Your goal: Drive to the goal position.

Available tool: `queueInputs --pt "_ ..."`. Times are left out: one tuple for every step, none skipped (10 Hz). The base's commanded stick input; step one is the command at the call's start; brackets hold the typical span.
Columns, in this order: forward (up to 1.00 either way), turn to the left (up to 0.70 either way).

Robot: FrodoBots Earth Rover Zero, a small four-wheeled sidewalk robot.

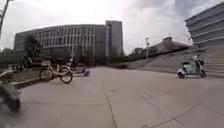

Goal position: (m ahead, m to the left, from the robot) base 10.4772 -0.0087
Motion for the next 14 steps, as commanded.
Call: queueInputs --pt "0.7 0.0" --pt "0.7 0.0" --pt "0.7 0.0" --pt "0.7 0.0" --pt "0.7 0.0" --pt "0.7 0.0" --pt "0.7 0.0" --pt "0.7 0.0" --pt "0.7 0.0" --pt "0.7 0.0" --pt "0.7 0.0" --pt "0.7 0.0" --pt "0.7 0.0" --pt "0.7 0.0"
